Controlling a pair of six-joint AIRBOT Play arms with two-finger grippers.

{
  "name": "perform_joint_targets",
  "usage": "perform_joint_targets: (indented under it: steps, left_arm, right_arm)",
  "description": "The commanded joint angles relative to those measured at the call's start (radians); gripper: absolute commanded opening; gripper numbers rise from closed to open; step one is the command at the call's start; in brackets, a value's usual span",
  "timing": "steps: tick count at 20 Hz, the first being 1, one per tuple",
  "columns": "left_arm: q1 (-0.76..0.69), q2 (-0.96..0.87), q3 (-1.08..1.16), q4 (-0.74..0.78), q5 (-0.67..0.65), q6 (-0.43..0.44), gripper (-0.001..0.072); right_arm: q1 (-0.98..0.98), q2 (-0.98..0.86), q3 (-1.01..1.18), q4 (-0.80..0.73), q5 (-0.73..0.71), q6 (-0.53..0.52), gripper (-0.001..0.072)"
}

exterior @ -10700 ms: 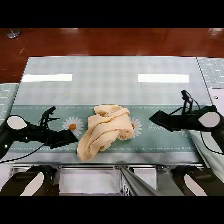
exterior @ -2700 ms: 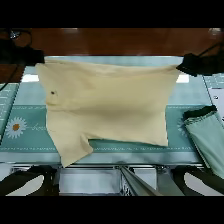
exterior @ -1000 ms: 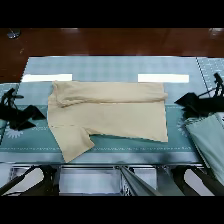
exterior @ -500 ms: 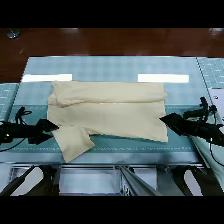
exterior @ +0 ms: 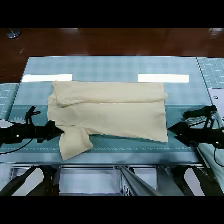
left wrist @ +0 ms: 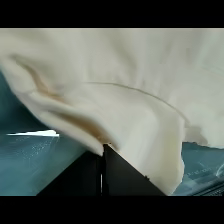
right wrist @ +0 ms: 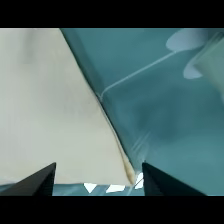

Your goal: Fold the shirts.

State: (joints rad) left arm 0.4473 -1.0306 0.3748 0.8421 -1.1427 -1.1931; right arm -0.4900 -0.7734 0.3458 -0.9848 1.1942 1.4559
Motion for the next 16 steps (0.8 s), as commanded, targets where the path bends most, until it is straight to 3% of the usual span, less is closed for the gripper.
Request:
perform_joint_targets:
  steps: [1,7,8,10,16]
  left_arm:
    - [-0.005,0.003,0.032,-0.013,-0.029,0.023,0.0026]
    - [-0.005,0.003,0.048,-0.013,-0.042,0.024,0.0026]
    - [-0.005,0.003,0.048,-0.013,-0.04,0.024,0.0026]
    - [-0.005,0.003,0.059,-0.013,-0.039,0.046,0.0027]
    - [0.013,0.0,0.32,-0.098,-0.055,0.048,0.0026]
  right_arm:
    - [0.124,-0.096,-0.011,0.002,0.01,0.007,0.0621]
    - [0.239,-0.242,0.005,0.126,-0.167,-0.004,0.0603]
    - [0.238,-0.259,0.02,0.164,-0.172,-0.031,0.0455]
    - [0.238,-0.285,0.056,0.206,-0.166,-0.097,0.0014]
    - [0.211,-0.317,0.33,0.16,-0.083,-0.111,0.002]
